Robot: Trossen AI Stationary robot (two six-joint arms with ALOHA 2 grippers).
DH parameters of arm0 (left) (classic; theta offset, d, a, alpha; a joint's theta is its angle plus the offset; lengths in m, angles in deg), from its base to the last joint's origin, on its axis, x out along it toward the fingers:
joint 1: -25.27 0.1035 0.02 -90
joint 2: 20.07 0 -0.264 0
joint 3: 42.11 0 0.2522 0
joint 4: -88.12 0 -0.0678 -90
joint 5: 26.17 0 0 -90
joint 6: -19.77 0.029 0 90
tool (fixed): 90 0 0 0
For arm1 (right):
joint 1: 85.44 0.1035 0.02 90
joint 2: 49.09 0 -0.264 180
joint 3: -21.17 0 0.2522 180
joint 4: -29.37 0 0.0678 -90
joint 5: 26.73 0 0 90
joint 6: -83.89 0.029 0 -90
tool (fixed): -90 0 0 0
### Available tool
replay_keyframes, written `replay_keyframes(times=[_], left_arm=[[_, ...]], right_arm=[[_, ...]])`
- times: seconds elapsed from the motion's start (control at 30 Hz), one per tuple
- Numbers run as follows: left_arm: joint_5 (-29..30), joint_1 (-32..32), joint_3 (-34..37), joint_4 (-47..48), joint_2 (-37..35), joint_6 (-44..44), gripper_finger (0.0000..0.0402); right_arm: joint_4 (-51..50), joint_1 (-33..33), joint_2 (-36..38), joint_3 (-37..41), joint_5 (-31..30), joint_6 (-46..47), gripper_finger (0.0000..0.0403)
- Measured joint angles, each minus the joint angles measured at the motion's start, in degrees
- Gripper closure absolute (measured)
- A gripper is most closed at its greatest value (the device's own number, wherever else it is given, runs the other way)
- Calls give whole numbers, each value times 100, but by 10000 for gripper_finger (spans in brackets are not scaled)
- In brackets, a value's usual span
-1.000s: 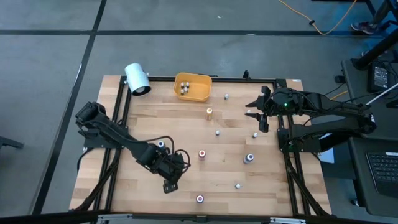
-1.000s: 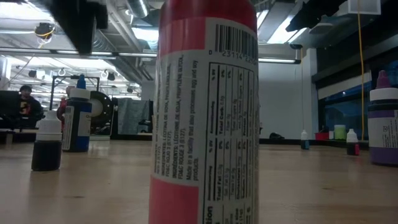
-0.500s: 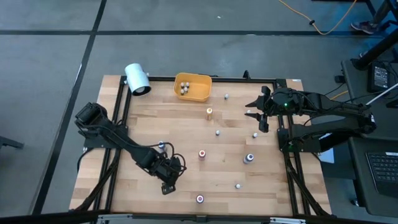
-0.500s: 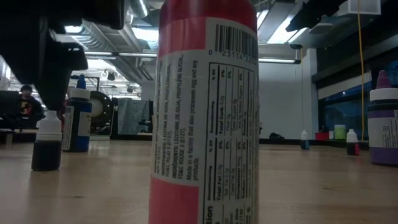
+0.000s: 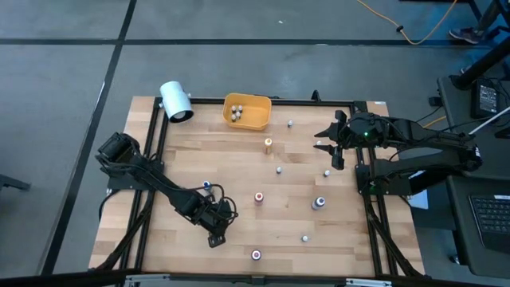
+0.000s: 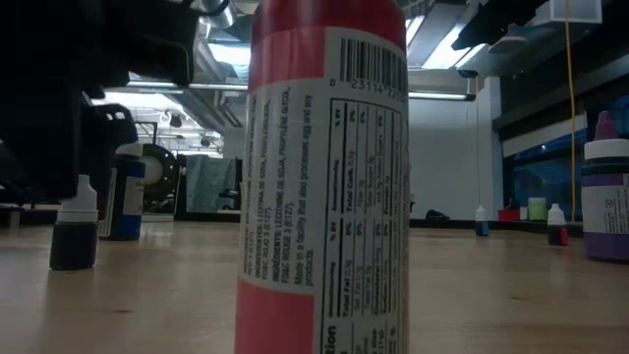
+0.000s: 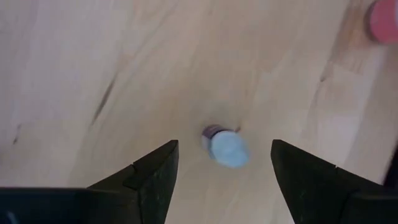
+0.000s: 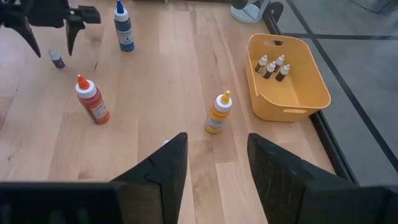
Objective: Pick & Place food coloring
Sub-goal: Put the small purple food coloring bottle into the yellow bin
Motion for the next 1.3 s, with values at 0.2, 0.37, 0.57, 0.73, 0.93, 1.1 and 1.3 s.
replay_keyframes(times=[0.2, 0.37, 0.57, 0.73, 0.93, 1.1, 1.3], left_arm=[[-87, 0, 1, -167, 278, 30, 153], [-91, 0, 1, -306, 319, 1, 164], [-133, 2, 1, -323, 319, -50, 220], [-142, 2, 1, -318, 319, -230, 286], [-142, 34, -115, -335, 185, -156, 334], [-108, 279, -487, -80, -319, 73, 334], [363, 824, -1261, 903, -1355, 391, 332]], right_arm=[[2, -1, -2, 0, 0, 2, 234], [6, 0, -2, 0, 0, 2, 234], [10, 0, -2, 0, 0, 0, 234], [11, 0, -2, 0, 0, 2, 234], [13, -2, -2, 0, 0, 2, 234], [17, -2, -2, 0, 0, 2, 234], [19, -2, -2, 0, 0, 2, 234]])
